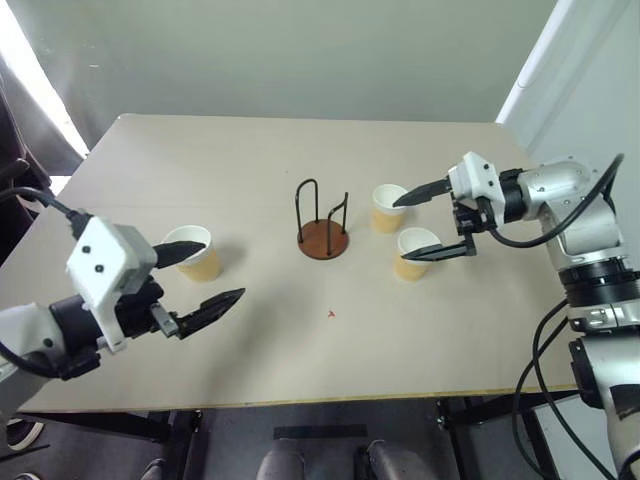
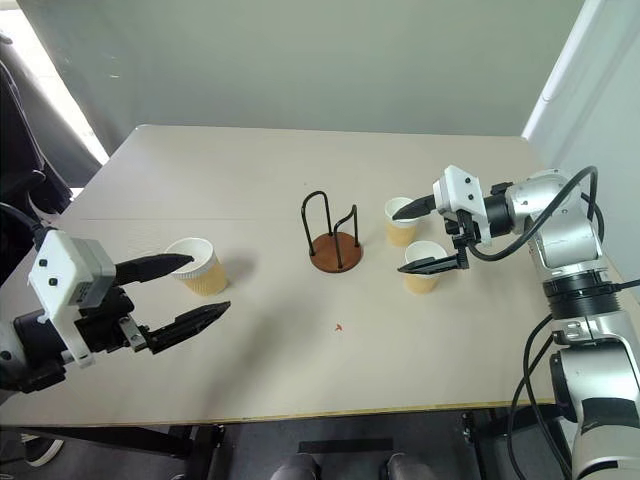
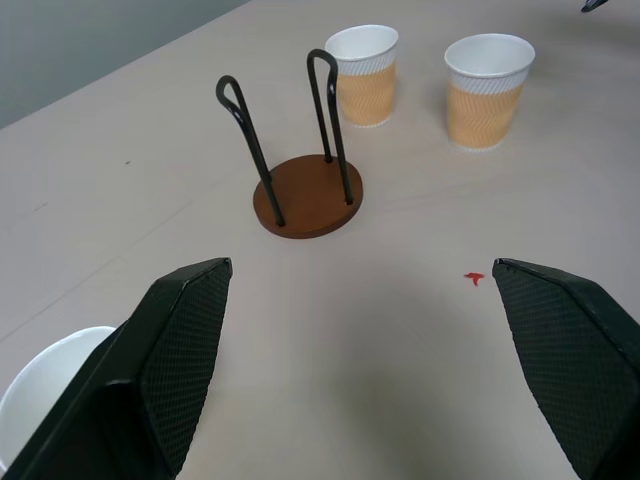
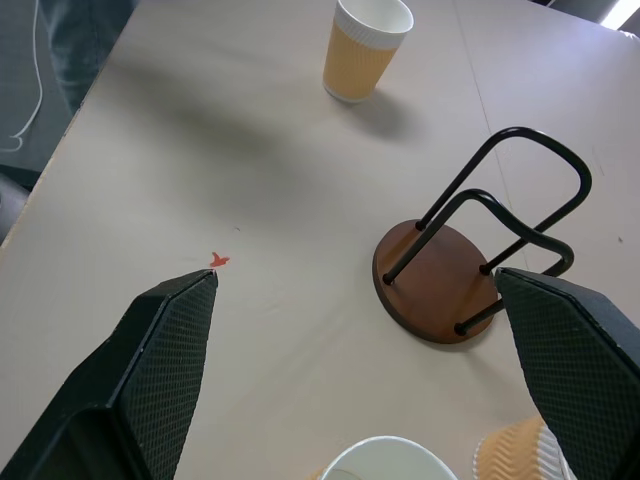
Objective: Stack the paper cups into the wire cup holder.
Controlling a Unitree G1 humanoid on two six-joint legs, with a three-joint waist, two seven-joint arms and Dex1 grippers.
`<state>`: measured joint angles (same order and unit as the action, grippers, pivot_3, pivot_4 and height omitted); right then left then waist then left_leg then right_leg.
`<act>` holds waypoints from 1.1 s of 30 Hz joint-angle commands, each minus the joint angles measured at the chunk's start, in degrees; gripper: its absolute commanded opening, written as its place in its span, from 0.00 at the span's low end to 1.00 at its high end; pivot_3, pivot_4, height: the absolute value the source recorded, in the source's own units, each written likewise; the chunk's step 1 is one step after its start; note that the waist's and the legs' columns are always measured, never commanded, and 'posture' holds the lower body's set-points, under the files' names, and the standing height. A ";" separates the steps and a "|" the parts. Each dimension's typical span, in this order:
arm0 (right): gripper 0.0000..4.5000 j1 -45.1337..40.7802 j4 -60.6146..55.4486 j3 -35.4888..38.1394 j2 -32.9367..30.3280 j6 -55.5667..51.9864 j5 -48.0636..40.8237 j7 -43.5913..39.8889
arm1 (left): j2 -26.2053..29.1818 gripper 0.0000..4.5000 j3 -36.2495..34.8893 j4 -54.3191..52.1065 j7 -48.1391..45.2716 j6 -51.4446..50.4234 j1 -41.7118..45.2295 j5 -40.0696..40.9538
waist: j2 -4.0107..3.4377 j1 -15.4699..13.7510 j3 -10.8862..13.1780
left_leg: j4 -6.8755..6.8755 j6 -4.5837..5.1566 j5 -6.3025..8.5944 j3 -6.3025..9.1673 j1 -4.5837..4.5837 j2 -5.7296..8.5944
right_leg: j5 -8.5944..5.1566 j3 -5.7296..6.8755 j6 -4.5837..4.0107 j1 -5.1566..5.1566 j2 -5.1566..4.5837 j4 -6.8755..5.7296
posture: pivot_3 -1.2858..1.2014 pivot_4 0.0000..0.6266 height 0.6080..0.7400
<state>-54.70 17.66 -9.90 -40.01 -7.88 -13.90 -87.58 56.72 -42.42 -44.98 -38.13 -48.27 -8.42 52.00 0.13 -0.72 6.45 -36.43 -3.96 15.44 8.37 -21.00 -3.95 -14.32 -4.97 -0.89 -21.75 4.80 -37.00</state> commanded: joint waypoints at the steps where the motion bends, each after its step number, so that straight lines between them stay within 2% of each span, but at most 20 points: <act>1: 1.00 -0.57 -1.64 2.19 -0.72 0.12 -1.08 0.55 | 0.68 0.99 -0.42 -0.02 -0.42 1.16 0.71 -0.51 | 0.00 -0.01 0.00 | 0.00 0.00 0.00 0.00 0.00 0.00 | 0.00 0.00 0.00 0.00 0.00 0.00 | 0.52 0.24 1.00; 8: 1.00 -1.98 -0.94 2.33 0.76 0.67 -1.71 0.76 | 0.68 0.99 -0.84 -0.25 -0.40 0.95 0.73 -0.23 | 0.00 0.02 0.00 | 0.00 0.00 0.00 -0.01 0.00 0.00 | 0.00 0.00 0.00 0.00 0.00 0.00 | 0.52 0.24 1.00; 15: 1.00 -8.26 1.84 -0.22 8.24 4.10 -0.40 1.02 | 0.68 0.99 0.85 0.16 -0.01 1.39 1.83 -0.43 | -0.01 0.30 0.00 | 0.05 0.01 0.00 0.04 0.01 -0.04 | 0.00 -0.07 0.00 -0.14 0.03 -0.06 | 0.52 0.24 1.00; 21: 1.00 -12.16 14.31 -5.72 14.17 17.66 11.38 8.92 | 0.68 0.99 1.93 -0.06 0.44 1.19 3.06 -0.30 | 0.01 0.10 0.00 | 0.06 0.04 0.02 0.38 -0.02 -0.09 | 0.00 -0.07 0.00 -0.18 -0.01 -0.05 | 0.52 0.24 1.00; 25: 1.00 -16.33 26.98 -9.80 17.23 28.79 20.79 18.30 | 0.33 0.99 1.83 -0.65 0.67 1.14 2.46 -0.61 | -0.01 -0.03 0.01 | 0.08 0.07 0.04 0.45 -0.12 -0.42 | 0.00 -0.05 0.00 -0.29 -0.08 -0.08 | 0.52 0.24 1.00; 33: 1.00 -19.97 38.88 -11.14 19.90 36.98 26.08 22.72 | -0.47 0.99 -0.53 -2.38 1.86 0.78 0.27 0.25 | -0.01 0.02 0.00 | 0.17 -0.02 0.08 0.24 -0.43 -0.59 | 0.00 -0.02 -0.04 -0.66 -0.06 -0.04 | 0.52 0.24 1.00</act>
<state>-72.49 55.67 -20.91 -20.39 27.22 11.06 -66.79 56.40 -40.57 -45.47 -36.90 -47.93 -8.12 52.04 0.12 -0.70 6.45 -36.26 -4.01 15.54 8.59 -21.45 -4.55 -14.32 -4.99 -0.93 -22.43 4.74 -37.04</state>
